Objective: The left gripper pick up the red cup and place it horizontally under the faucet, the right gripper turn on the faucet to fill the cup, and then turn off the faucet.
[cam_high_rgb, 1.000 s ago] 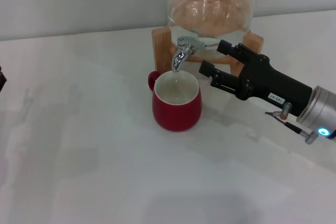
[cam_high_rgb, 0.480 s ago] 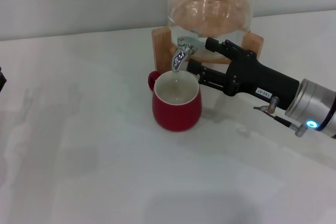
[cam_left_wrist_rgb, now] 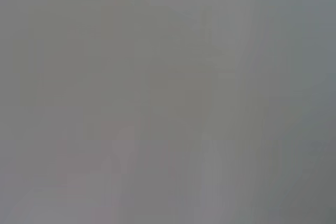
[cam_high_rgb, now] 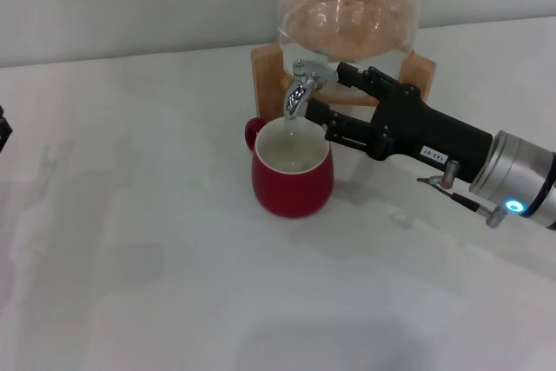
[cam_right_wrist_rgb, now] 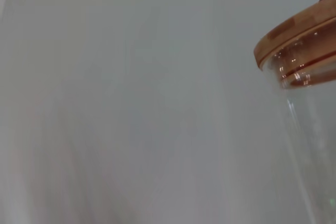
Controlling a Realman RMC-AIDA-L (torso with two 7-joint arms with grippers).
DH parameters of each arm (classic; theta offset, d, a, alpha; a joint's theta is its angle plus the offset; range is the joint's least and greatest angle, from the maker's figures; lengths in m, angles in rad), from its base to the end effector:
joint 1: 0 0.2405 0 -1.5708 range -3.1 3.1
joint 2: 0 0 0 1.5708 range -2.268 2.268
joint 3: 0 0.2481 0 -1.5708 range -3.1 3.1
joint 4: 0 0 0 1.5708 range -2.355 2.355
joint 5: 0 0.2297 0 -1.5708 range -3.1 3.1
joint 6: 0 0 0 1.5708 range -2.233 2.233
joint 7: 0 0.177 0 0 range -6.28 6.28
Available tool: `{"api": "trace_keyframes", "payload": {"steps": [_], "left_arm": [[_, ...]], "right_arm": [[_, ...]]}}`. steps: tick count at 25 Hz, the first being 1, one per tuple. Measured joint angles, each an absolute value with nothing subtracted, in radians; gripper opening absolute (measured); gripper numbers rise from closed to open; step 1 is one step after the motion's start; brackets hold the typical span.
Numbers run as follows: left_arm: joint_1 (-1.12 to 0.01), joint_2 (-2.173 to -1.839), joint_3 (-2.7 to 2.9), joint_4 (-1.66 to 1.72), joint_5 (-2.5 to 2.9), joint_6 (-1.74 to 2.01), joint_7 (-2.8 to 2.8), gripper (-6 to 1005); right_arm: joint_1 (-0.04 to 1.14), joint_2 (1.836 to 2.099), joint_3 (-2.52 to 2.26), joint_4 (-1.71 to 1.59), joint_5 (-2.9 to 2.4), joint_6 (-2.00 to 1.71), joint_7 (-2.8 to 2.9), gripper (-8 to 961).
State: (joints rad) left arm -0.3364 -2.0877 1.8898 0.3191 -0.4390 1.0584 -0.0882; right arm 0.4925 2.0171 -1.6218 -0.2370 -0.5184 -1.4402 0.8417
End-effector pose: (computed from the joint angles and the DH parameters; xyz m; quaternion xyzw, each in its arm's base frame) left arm -0.3299 0.3704 -0.0181 -0.6879 -0.2255 -0.2861 0.6278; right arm 0.2311 0.3542 -0.0451 -0.8308 0.1862 0.4561 0.2589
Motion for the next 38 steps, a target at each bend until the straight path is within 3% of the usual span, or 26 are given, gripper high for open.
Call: {"api": "trace_keyframes", "payload": {"steps": [38], "left_arm": [[-0.337,-2.088,1.891,0.307,-0.437,1.058,-0.087,885]], "right_arm": [[0.484,2.016,-1.695,-0.298,-0.510,-1.425,0.879,868]]}}
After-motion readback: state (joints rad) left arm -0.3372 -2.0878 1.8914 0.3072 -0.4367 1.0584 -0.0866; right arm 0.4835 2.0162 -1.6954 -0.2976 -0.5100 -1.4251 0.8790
